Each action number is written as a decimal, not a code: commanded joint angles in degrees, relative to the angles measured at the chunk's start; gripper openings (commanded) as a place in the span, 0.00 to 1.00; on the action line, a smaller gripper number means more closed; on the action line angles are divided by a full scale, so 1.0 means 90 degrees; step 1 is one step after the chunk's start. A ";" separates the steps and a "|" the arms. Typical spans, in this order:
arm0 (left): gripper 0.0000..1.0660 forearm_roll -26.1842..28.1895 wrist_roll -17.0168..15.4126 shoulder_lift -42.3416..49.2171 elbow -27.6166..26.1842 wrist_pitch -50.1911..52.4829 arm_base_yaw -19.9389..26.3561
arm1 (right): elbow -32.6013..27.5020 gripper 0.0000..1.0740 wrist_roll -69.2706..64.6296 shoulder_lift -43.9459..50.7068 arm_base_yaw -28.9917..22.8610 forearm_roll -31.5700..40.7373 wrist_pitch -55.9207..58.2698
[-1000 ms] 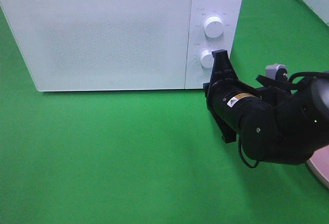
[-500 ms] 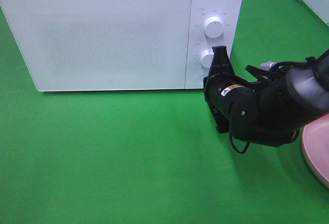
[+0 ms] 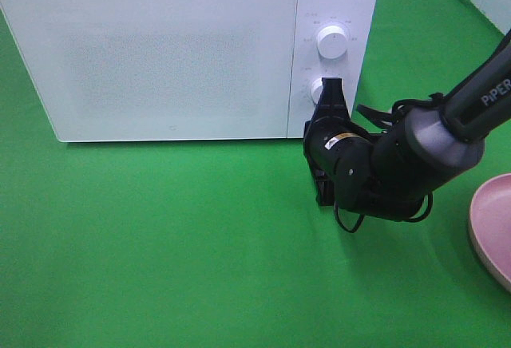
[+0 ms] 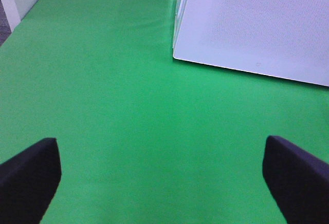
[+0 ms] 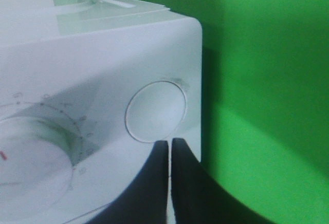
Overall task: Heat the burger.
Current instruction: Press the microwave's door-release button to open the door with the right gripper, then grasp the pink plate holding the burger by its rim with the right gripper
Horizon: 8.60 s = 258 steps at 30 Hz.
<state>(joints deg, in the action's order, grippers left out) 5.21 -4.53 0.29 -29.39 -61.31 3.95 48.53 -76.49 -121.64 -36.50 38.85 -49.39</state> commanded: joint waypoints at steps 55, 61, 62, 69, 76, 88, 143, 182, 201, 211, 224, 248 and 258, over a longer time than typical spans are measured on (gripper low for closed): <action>0.94 0.0025 -0.0032 0.0006 -0.0006 0.0045 -0.0006 | 0.0643 0.00 -0.0146 -0.0407 0.0395 0.0242 -0.1471; 0.94 0.0025 -0.0032 0.0006 -0.0006 0.0045 -0.0006 | 0.0885 0.00 -0.0127 -0.0433 0.0509 0.0286 -0.1725; 0.94 0.0025 -0.0032 0.0006 -0.0006 0.0045 -0.0006 | 0.0999 0.00 -0.0127 -0.0465 0.0560 0.0229 -0.1802; 0.94 0.0025 -0.0032 0.0006 -0.0006 0.0045 -0.0006 | 0.1515 0.00 -0.0006 -0.0789 0.0560 0.0261 -0.2088; 0.94 0.0025 -0.0032 0.0006 -0.0006 0.0045 -0.0006 | 0.1541 0.00 0.0045 -0.0789 0.0560 0.0357 -0.2101; 0.94 0.0025 -0.0032 0.0006 -0.0006 0.0045 -0.0006 | 0.1146 0.00 0.0076 -0.0554 0.0541 0.0388 -0.1381; 0.94 0.0025 -0.0032 0.0006 -0.0006 0.0045 -0.0006 | -0.1159 0.00 0.4526 0.2508 0.0318 -0.1388 0.2776; 0.94 0.0025 -0.0032 0.0006 -0.0006 0.0045 -0.0006 | -0.1159 0.12 0.6901 0.4666 0.0560 -0.5061 0.9517; 0.94 0.0025 -0.0032 0.0006 -0.0006 0.0045 -0.0006 | -0.1159 0.80 0.7066 0.5220 0.2445 -0.6162 0.9435; 0.94 0.0025 -0.0032 0.0006 -0.0006 0.0045 -0.0006 | -0.1159 0.79 0.7041 0.4399 0.2935 -0.6137 0.8995; 0.94 0.0025 -0.0032 0.0006 -0.0006 0.0045 -0.0006 | -0.1159 0.76 0.7016 0.3336 0.3228 -0.6150 0.8486; 0.94 0.0025 -0.0032 0.0006 -0.0006 0.0045 -0.0006 | -0.1133 0.72 0.7016 0.2457 0.3374 -0.6080 0.7932; 0.94 0.0025 -0.0032 0.0006 -0.0006 0.0045 -0.0006 | -0.1133 0.71 0.7016 0.2457 0.3374 -0.6061 0.8009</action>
<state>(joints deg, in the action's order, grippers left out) 5.27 -4.53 0.29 -29.39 -61.31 3.95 38.10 -13.41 -99.41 -6.53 -15.76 22.40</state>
